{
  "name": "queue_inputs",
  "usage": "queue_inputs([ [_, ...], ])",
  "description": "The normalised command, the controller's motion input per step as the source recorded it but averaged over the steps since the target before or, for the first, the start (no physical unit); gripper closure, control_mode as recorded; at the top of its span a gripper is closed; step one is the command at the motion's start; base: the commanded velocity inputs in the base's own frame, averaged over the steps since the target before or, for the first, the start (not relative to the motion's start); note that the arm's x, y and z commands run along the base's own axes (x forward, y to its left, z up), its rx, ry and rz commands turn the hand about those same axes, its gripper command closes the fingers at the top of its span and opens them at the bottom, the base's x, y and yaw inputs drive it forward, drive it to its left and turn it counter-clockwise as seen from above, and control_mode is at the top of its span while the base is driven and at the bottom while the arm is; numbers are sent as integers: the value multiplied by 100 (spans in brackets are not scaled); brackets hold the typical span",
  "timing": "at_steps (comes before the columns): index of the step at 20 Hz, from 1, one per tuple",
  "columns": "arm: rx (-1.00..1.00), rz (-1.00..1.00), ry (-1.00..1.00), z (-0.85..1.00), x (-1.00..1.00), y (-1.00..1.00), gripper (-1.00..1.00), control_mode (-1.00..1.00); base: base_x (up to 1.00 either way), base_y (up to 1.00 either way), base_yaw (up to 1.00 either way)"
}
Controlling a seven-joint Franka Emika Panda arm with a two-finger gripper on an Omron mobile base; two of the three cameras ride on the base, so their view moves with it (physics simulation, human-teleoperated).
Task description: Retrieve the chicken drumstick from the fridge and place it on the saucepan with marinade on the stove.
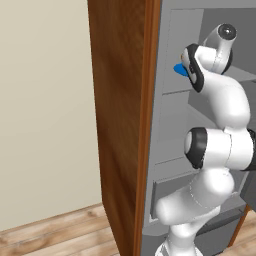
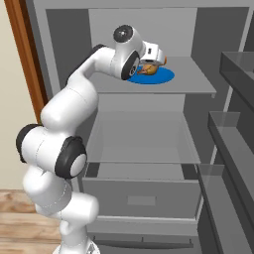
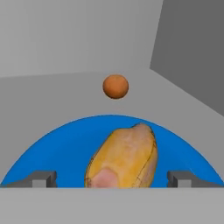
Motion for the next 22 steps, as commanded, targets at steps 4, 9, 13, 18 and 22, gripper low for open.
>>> queue_inputs([
  [4, 1, 0, 1, 0, 16, -17, -100, -100, 0, 0, 0],
  [9, 2, 0, 5, 0, 8, -12, -100, -100, 0, 0, 0],
  [13, 1, 0, 6, -3, 2, -5, -100, -100, 0, 0, 0],
  [18, 0, 0, 4, -1, 1, -1, -100, -100, 0, 0, 0],
  [22, 0, 0, 0, -6, 3, 0, -100, -100, 0, 0, 0],
])
